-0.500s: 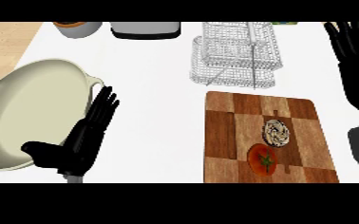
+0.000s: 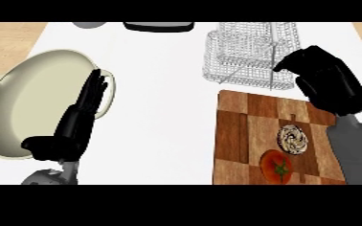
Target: Pick the cupcake from the cutting board and place it in the tiered basket
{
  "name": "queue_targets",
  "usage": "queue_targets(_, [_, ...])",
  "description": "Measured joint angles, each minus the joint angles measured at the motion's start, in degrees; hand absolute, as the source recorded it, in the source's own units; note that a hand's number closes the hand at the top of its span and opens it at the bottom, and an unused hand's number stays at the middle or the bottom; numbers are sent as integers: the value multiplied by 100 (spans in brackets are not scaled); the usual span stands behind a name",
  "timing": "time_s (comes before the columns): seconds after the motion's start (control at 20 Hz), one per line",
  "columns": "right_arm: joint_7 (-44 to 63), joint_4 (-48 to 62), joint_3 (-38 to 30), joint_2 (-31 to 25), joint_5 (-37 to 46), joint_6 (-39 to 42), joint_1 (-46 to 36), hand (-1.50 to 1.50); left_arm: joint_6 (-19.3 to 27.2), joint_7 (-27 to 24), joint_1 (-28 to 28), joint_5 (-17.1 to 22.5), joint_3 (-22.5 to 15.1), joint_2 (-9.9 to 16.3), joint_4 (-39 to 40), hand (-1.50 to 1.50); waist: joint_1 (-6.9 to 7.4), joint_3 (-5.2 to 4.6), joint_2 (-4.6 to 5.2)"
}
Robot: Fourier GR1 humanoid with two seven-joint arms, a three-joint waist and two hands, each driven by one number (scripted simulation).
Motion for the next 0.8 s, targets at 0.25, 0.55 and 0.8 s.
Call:
queue_targets(0.25, [635,557,424,33,-1301,1784,68,-150,162,17,-184,-250,-82,-56,140,0,47,-5,40])
queue_targets(0.55, [958,1244,186,-933,-2280,3910,-206,-150,372,134,-384,-441,-84,-128,288,0,-34,-21,0])
queue_targets(0.8, [981,1105,-317,-1871,-1952,4710,-674,-150,514,210,-455,-564,-126,-211,394,0,-138,-28,-67])
